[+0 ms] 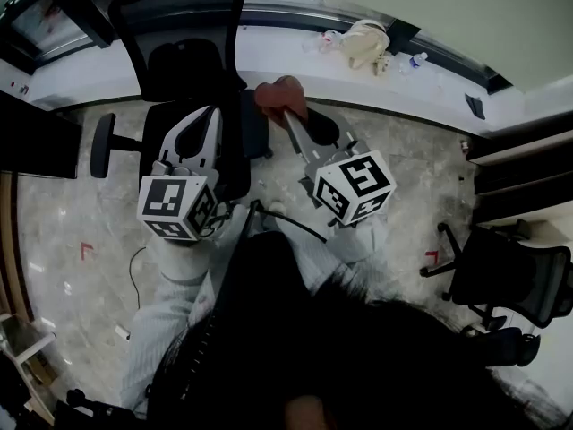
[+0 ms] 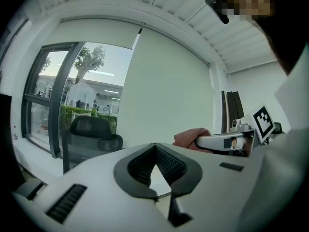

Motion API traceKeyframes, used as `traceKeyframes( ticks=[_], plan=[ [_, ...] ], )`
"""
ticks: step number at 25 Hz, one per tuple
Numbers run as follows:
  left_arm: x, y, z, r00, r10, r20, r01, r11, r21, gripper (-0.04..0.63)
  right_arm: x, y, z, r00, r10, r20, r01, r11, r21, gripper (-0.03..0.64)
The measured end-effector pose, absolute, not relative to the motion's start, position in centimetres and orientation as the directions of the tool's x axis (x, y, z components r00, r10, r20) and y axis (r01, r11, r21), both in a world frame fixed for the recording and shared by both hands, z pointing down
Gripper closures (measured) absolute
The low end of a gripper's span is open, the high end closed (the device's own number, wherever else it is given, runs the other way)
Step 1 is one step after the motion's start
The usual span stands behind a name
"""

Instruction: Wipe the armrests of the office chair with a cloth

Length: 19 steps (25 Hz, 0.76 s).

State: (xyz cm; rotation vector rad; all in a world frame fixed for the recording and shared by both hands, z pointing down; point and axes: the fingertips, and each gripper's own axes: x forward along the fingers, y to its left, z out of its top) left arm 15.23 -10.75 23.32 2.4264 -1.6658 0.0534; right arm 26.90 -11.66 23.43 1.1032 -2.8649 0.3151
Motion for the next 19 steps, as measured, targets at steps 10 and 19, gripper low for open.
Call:
traceKeyframes(
  ticks=[10, 19],
  plan=[
    [15.28, -11.05, 23.39, 0.364, -0.919, 0.151, -0.928, -0.344, 0.141, 0.592, 27.00, -11.89, 23.13, -0.750, -0.649, 0.128, -0.661, 0.736, -0.145, 0.591],
    [15.65, -11.13, 23.89, 0.366, -0.918, 0.150, -0.927, -0.346, 0.144, 0.592, 27.22, -11.63, 23.33, -0.753, -0.646, 0.127, -0.658, 0.740, -0.140, 0.591]
  ],
)
